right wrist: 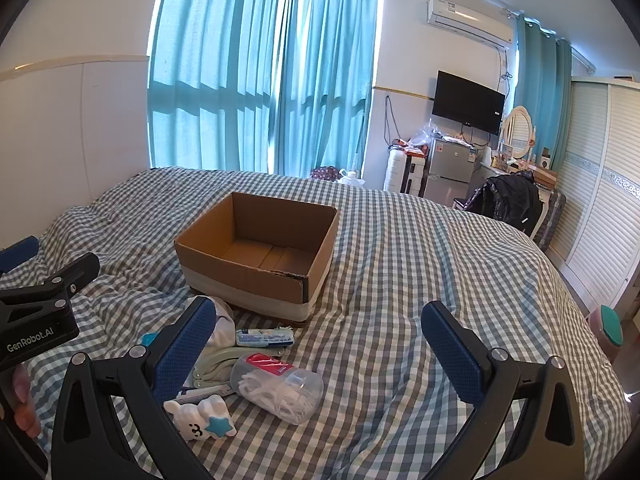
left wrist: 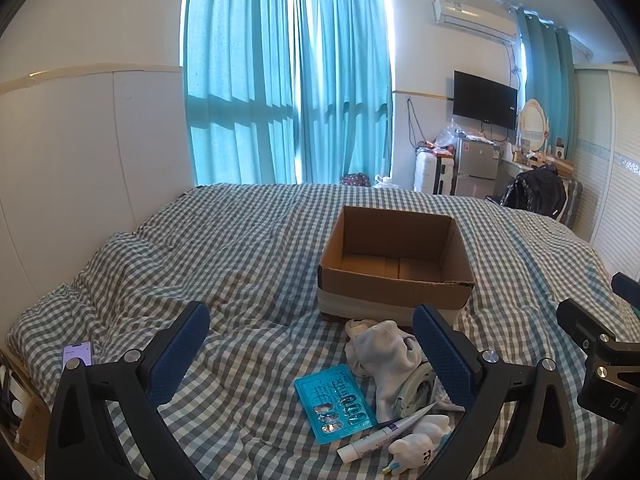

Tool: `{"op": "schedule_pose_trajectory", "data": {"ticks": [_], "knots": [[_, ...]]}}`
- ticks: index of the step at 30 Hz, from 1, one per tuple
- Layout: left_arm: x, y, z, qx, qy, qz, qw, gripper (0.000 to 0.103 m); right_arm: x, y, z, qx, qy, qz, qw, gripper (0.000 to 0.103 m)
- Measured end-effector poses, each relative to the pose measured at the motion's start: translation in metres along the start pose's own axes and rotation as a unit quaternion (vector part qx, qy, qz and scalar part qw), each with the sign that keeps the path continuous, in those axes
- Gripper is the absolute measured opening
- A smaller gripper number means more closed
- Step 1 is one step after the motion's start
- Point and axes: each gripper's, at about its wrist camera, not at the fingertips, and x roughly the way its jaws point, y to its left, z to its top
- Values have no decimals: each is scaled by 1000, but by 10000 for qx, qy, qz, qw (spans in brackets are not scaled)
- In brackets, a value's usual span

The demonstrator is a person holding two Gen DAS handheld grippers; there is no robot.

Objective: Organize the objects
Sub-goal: 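Move both tools toward the items beside the cardboard box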

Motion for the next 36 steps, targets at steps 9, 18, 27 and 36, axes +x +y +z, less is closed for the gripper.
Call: {"op": "schedule_pose_trajectory", "data": {"ticks": [9,18,27,36], "knots": [[-1,1,0,-17,-6,0,10000,103,-2,2,0,-21,-2,51,10000,103],[-4,4,2,-1,-17,-35,10000,103,-5,6,1,-67,-6,96,9999,103],[-12,10,5,-44,-122,-66,9999,103,-16,14,6,-153,-78,188,9997,103],[-10,17,2,-105,-11,-112,9999,103,-19,21,6,-228,-52,282,9993,103]]}}
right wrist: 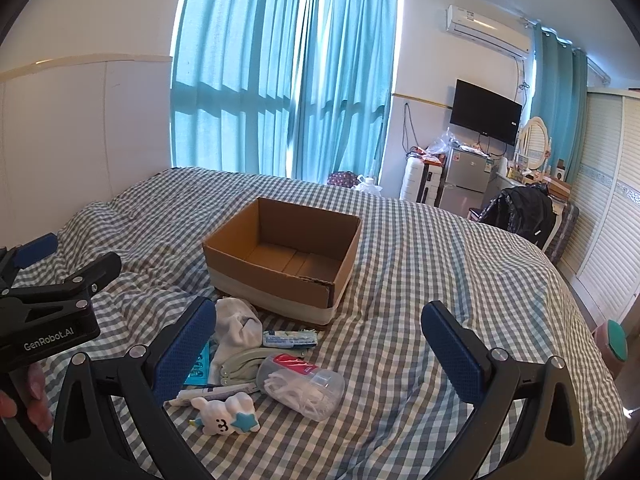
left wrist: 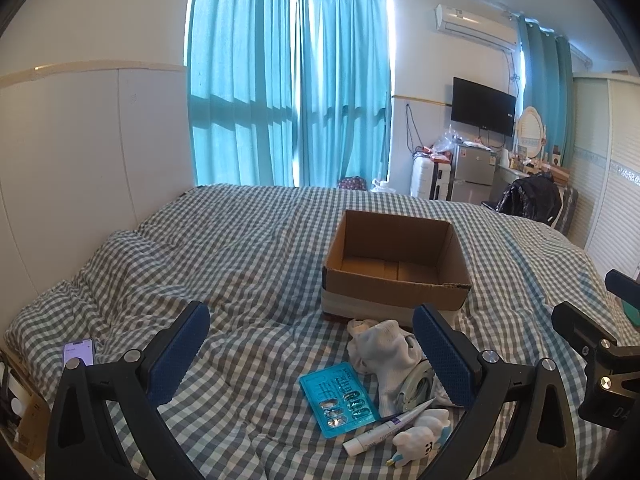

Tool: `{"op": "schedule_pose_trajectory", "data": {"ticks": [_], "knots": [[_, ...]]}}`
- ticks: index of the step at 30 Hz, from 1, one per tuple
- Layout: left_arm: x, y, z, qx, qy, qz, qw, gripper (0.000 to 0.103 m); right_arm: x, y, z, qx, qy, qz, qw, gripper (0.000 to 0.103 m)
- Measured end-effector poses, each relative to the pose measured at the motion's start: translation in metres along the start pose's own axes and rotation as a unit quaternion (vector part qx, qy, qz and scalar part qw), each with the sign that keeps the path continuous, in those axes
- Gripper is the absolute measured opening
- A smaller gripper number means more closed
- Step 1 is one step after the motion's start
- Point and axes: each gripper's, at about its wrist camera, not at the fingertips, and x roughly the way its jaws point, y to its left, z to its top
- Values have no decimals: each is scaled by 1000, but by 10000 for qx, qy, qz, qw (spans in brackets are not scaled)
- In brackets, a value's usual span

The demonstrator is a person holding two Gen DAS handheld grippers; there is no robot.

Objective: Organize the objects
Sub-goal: 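Move both tools toward the items beside the cardboard box, then grasp the teal blister pack with left tool while right tool grasps the clear tub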

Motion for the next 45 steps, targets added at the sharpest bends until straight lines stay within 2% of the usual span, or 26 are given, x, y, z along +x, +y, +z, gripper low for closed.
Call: {"op": "schedule_pose_trajectory", "data": {"ticks": [5,14,21,27,30,34,38,41,43,45], "knots": [[4,2,-5,-5,85,48,10000,103,7,0,-4,21,113,45,9999,103],[39,0,-31,13,673,136,9976,103,46,0,-26,10,591,146,9981,103],[90,-11,-75,403,1471,388,9875,103,102,-9,-67,127,1429,218,9894,103],[121,-15,-100,375,1979,282,9791,100,138,-14,-85,228,1799,433,9825,102],[134,-20,-107,467,2095,342,9761,100,155,-12,-88,120,1925,514,9799,96],[148,-22,-114,311,2230,158,9742,100,175,-10,-94,168,2087,842,9742,97],[159,-23,-119,150,2341,-65,9721,99,182,-3,-102,-69,2069,749,9755,97],[162,-22,-123,-83,2479,-298,9683,93,186,-8,-105,105,2160,806,9730,99],[161,-23,-123,-96,2497,-355,9676,90,193,-8,-107,228,2307,909,9685,99],[158,-24,-123,-72,2491,-417,9675,82,201,-10,-110,413,2492,1016,9622,99]]}}
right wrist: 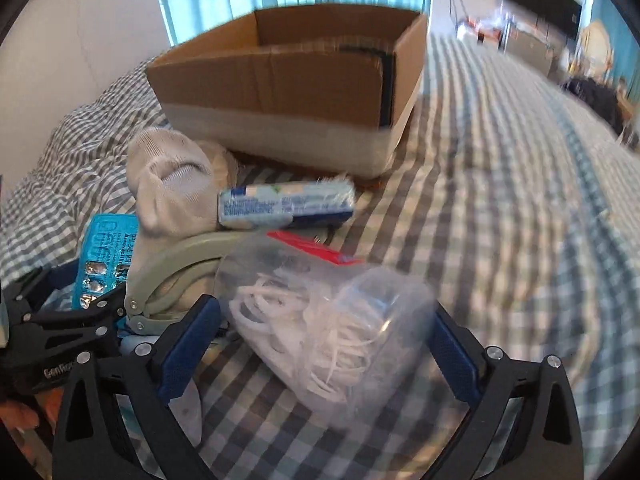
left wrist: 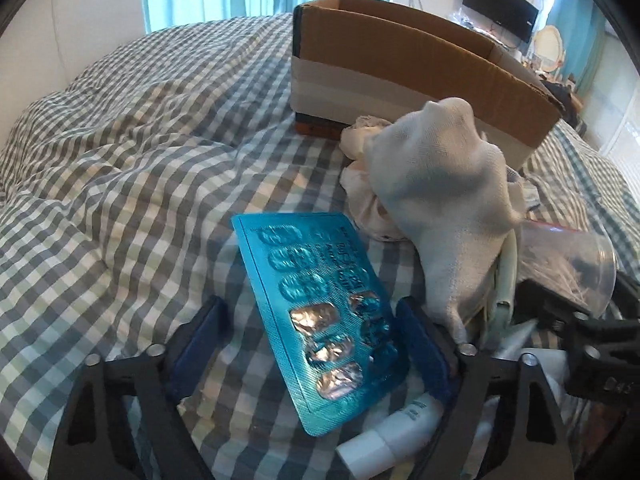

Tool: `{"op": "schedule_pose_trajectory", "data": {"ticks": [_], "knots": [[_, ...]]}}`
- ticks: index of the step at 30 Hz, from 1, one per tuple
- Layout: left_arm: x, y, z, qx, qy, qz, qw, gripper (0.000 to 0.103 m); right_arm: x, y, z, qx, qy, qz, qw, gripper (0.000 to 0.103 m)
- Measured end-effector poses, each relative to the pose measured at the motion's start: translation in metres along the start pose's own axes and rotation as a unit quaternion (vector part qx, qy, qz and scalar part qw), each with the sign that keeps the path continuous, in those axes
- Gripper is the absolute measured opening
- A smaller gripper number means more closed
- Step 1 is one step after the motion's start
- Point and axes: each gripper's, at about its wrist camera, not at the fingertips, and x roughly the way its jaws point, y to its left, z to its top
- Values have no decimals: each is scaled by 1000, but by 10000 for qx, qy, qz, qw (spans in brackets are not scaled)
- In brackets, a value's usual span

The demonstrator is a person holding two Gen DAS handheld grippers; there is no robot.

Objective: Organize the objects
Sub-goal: 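Grasp the teal blister pack with left tool while right tool grasps the clear tub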

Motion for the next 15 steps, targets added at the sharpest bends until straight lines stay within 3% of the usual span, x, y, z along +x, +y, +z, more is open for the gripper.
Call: {"op": "schedule_pose_trajectory", "data": {"ticks": [4,5,7,10,15], "knots": [[-10,-2,-4,78,-35,-52,9999,62,0,7,2,-137,-117,-201,9996,100],[-13,-1,-5,104,-55,-50,9999,51,0,9,1,-142,-139,-220,9996,99],[-20,3,-5,121,-73,-158,9998,43,-5,9,-1,-110,-178,-223,9995,97],[-29,14,-5,-3,-112,-480,9988,26,-18,7,-8,-102,-298,-258,9992,87],[-43,11,-4,222,-243,-485,9983,7,-35,16,-11,-268,-512,-405,9975,73]]}}
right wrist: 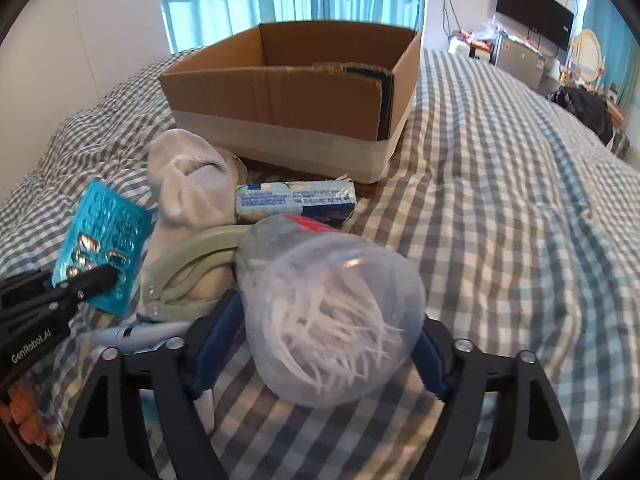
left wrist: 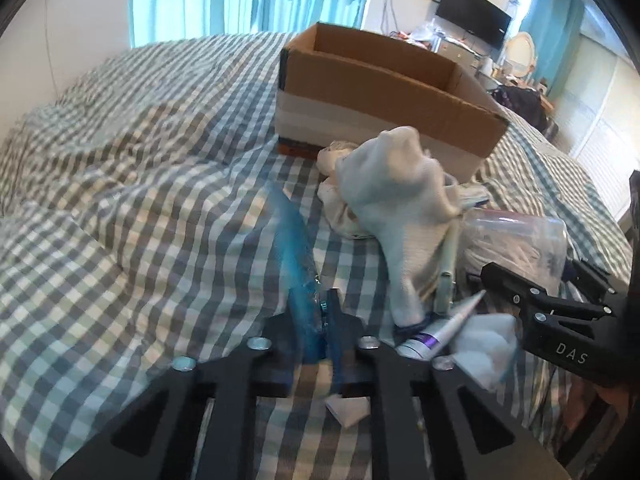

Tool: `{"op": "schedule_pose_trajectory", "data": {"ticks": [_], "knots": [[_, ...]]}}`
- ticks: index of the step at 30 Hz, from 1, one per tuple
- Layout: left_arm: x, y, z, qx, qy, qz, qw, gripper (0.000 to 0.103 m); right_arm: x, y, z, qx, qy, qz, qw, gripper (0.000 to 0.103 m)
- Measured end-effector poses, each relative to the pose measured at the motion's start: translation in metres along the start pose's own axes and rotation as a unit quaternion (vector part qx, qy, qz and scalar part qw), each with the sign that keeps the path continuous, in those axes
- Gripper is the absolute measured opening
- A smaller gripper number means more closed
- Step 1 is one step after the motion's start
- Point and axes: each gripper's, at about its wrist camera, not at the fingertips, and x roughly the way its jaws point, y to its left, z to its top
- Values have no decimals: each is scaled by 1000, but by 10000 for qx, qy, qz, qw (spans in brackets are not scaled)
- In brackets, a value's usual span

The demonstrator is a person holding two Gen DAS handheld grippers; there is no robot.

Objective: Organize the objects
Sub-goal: 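Grasp the teal blister pack with left tool while right tool grasps the clear tub, then carry both items over the box and open both tools to drop them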

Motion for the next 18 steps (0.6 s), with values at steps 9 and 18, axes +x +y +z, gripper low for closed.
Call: {"op": "schedule_pose_trajectory", "data": {"ticks": [9,18], "knots": [[-35,-3,7,88,-401,-39,9992,7,-40,0,3,307,-401,224,9985,64],[-63,-4,30,137,-905,107,9957,7,-84,3,28,47,-997,48,9950,64]]}}
